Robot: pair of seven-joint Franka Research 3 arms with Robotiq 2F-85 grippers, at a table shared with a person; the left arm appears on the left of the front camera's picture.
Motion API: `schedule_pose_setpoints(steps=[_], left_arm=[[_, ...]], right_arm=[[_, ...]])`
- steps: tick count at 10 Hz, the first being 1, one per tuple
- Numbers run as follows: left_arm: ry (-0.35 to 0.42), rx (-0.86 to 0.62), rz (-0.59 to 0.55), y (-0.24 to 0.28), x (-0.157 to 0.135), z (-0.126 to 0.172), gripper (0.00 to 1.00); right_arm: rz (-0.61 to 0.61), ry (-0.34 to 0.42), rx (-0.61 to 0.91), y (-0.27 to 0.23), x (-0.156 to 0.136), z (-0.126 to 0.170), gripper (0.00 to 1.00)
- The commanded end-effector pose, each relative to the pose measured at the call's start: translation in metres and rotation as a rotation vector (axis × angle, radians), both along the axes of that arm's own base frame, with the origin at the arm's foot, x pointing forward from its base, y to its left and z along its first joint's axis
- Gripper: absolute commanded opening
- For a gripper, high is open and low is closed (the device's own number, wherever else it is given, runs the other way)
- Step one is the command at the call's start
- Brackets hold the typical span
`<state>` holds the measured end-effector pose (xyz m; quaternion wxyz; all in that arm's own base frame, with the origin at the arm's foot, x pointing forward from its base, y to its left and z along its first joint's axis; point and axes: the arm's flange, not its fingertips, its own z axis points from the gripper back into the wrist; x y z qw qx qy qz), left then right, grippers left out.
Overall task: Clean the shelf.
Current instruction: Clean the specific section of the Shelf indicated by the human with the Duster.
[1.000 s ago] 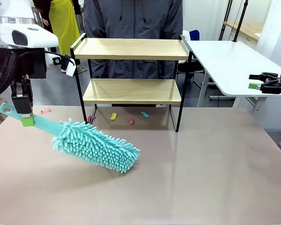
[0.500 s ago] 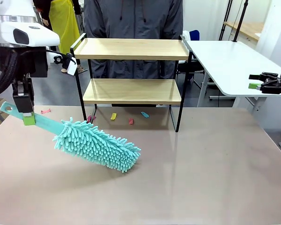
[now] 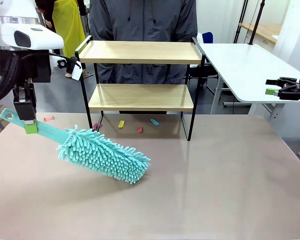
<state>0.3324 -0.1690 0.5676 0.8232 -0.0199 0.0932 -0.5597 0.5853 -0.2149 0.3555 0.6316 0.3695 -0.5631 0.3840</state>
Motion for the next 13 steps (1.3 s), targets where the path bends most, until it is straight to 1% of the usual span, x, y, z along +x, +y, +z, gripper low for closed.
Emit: schedule_pose_setpoints(steps=[1,13], left_arm=[[-0.004,-0.006,0.008,-0.0007,0.0001,0.0035,0.13],[-0.004,-0.006,0.008,-0.0007,0.0001,0.0035,0.13]], right_arm=[[0.002,-0.004,0.0,0.0018,0.0004,0.0021,1.0],[0.002,-0.004,0.0,0.0018,0.0004,0.0021,1.0]])
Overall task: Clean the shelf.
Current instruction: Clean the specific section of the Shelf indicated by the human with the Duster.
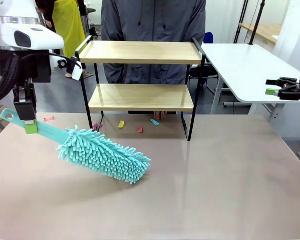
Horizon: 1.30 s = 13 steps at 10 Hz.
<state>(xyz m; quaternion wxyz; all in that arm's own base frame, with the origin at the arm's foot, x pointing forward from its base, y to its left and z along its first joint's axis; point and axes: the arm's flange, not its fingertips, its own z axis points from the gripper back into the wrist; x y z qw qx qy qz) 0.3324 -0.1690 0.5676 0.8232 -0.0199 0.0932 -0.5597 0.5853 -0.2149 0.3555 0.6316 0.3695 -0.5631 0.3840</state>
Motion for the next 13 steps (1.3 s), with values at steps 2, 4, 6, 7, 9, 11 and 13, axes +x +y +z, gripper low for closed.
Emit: schedule_pose_setpoints(steps=[2,4,6,7,9,11,13], left_arm=[[-0.004,-0.006,0.008,-0.001,0.0,0.004,0.13],[0.0,0.0,0.0,0.0,0.0,0.0,0.13],[-0.009,-0.099,0.073,-0.018,-0.012,-0.018,0.13],[-0.015,-0.196,0.125,-0.027,-0.015,-0.026,0.13],[-0.031,-0.257,0.245,-0.055,-0.014,-0.049,0.13],[-0.116,-0.289,0.399,-0.08,-0.018,-0.064,0.13],[-0.238,-0.308,0.509,-0.108,-0.018,-0.078,0.13]], right_arm=[[0.002,-0.004,0.0,0.002,0.0,0.002,1.0],[0.002,-0.004,0.0,0.002,0.0,0.002,1.0],[0.002,-0.004,0.0,0.002,0.0,0.002,1.0],[0.002,-0.004,0.0,0.002,0.0,0.002,1.0],[0.002,-0.004,0.0,0.002,0.0,0.002,1.0],[0.002,-0.004,0.0,0.002,0.0,0.002,1.0],[0.002,-0.004,0.0,0.002,0.0,0.002,1.0]])
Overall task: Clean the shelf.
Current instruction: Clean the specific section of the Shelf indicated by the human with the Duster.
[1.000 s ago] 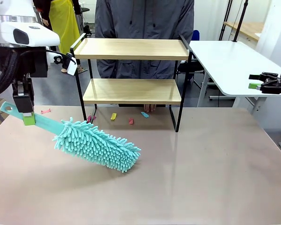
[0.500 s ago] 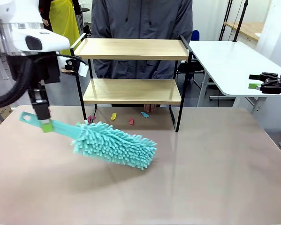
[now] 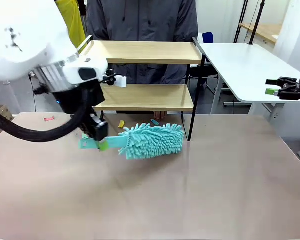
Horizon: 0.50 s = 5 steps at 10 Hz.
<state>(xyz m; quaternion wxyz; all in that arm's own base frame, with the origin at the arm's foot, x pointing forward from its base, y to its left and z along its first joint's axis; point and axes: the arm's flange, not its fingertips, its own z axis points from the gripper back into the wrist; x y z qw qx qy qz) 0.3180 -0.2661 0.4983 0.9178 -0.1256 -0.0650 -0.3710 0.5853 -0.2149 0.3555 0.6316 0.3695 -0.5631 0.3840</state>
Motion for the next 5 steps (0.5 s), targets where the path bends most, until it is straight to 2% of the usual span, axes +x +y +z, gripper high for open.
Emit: schedule_pose_setpoints(steps=[1,2,3,4,5], left_arm=[[-0.114,0.024,0.115,-0.026,0.0,-0.016,0.13],[-0.163,0.017,0.158,-0.041,0.006,-0.025,0.13],[-0.138,-0.027,0.167,-0.054,0.014,-0.035,0.13],[-0.073,-0.026,0.212,-0.062,0.022,-0.043,0.13],[-0.128,-0.03,0.132,-0.043,0.003,-0.023,0.13]], right_arm=[[0.002,-0.004,0.0,0.002,0.0,0.002,1.0],[0.002,-0.004,0.0,0.002,0.0,0.002,1.0],[0.002,-0.004,0.0,0.002,0.0,0.002,1.0],[0.002,-0.004,0.0,0.002,0.0,0.002,1.0],[0.002,-0.004,0.0,0.002,0.0,0.002,1.0]])
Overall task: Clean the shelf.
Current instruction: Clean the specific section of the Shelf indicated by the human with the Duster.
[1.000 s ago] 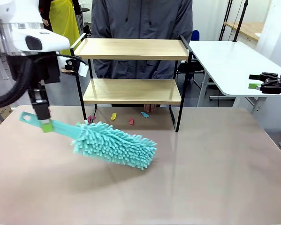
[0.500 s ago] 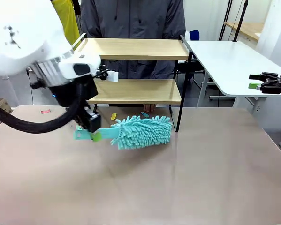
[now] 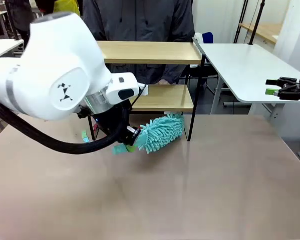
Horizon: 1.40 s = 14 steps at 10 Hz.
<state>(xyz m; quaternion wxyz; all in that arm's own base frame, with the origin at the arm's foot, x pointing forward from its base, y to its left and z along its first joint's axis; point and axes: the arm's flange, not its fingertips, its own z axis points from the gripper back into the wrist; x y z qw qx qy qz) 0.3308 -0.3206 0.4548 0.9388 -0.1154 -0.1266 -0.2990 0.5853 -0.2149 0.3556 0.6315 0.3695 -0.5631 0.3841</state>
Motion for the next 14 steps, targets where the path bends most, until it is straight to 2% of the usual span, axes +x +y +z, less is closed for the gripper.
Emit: schedule_pose_setpoints(steps=[1,3,4,6,7,10,14], left_arm=[[-0.028,0.005,-0.032,0.012,-0.01,0.021,0.13],[-0.028,0.005,-0.032,0.012,-0.01,0.021,0.13],[-0.009,0.001,-0.012,0.003,-0.006,0.012,0.13],[-0.093,-0.059,0.165,-0.026,-0.011,0.007,0.13],[-0.118,-0.074,0.216,-0.04,-0.012,0.003,0.13],[-0.147,-0.062,0.295,-0.086,-0.007,-0.028,0.13],[-0.219,-0.108,0.363,-0.11,0.008,-0.058,0.13]], right_arm=[[0.002,-0.004,0.0,0.002,0.0,0.002,1.0],[0.002,-0.004,0.0,0.002,0.0,0.002,1.0],[0.002,-0.004,0.0,0.002,0.0,0.002,1.0],[0.002,-0.004,0.0,0.002,0.0,0.002,1.0],[0.002,-0.004,0.0,0.002,0.0,0.002,1.0],[0.002,-0.004,0.0,0.002,0.0,0.002,1.0],[0.002,-0.004,0.0,0.002,0.0,0.002,1.0]])
